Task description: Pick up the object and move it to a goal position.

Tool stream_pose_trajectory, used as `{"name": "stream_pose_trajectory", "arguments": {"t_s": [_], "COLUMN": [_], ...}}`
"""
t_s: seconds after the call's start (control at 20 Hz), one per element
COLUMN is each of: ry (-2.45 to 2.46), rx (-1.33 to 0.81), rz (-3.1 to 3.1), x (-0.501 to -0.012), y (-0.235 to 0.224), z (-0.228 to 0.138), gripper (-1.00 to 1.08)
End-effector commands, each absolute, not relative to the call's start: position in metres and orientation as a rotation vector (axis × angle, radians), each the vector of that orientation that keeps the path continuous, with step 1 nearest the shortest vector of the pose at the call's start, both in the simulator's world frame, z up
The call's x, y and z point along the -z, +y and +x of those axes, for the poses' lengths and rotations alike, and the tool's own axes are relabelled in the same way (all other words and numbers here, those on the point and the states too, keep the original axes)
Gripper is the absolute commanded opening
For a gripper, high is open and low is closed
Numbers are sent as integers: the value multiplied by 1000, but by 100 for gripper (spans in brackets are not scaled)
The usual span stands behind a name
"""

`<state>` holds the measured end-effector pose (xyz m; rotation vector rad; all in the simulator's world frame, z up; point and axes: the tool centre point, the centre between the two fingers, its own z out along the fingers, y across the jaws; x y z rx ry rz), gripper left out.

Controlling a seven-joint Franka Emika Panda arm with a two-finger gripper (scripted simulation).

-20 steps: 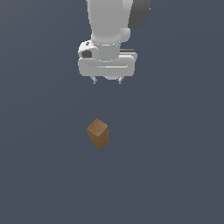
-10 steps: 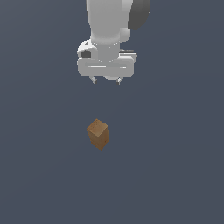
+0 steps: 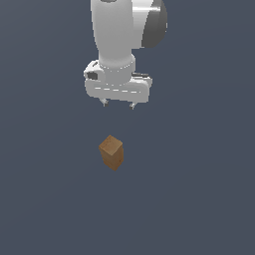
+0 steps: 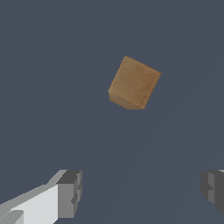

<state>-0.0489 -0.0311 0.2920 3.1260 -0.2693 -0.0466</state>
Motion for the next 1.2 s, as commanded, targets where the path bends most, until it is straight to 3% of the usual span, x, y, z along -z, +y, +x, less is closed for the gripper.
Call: {"name": "stream_pose_trajectory", "arguments": {"t_s": [0.0, 0.55, 1.15], "ry": [-364, -802, -940], "rx": [42, 12, 2], "rz": [3120, 3041, 2998], "x": [-280, -218, -193], "y": [-35, -58, -66], "z": [-36, 22, 37], "gripper": [100, 100, 100]}}
